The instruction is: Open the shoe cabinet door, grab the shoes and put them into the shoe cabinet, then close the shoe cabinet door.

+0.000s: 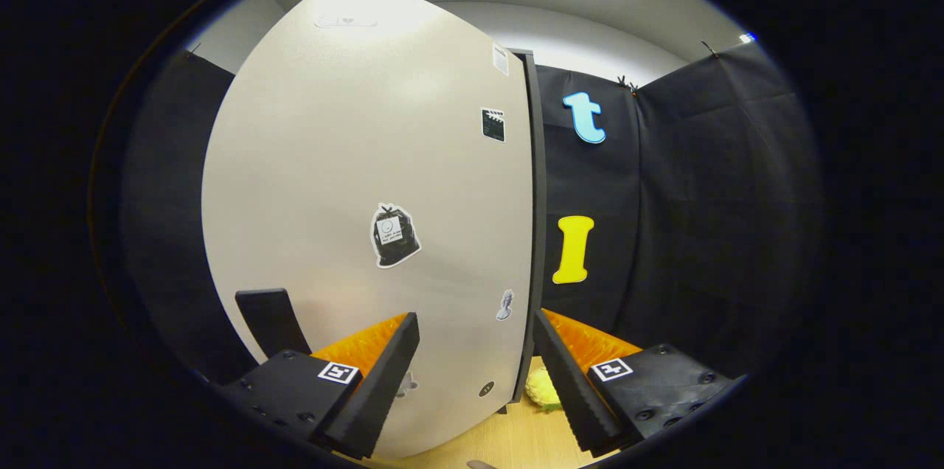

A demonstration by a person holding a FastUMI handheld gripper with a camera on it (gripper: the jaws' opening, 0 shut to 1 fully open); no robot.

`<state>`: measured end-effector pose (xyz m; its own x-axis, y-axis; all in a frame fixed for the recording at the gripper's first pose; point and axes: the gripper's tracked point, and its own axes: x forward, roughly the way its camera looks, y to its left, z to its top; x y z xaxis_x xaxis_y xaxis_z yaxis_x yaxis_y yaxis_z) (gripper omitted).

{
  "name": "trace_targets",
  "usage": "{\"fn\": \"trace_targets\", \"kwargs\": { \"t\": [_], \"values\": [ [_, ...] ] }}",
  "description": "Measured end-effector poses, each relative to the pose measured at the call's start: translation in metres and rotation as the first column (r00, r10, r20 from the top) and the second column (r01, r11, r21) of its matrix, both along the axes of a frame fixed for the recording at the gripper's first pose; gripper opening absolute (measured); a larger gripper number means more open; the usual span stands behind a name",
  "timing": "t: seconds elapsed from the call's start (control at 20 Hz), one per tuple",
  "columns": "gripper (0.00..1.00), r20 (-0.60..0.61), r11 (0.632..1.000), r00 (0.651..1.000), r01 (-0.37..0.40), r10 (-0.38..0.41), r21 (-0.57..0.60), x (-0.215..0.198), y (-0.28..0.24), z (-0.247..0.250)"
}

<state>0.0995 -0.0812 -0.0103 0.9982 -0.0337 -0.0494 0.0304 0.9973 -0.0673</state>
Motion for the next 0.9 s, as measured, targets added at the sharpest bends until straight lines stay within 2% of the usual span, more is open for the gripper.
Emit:
{"fn": "trace_targets", "kwargs": {
  "t": [0.15,0.9],
  "values": [
    [0.98,0.018,1.0,1.0,-0.011,0.011,-0.001,-0.003,0.019,0.003],
    [0.98,0.006,0.998,0.998,-0.062,0.062,-0.004,-0.023,0.032,0.005]
  ]
}}
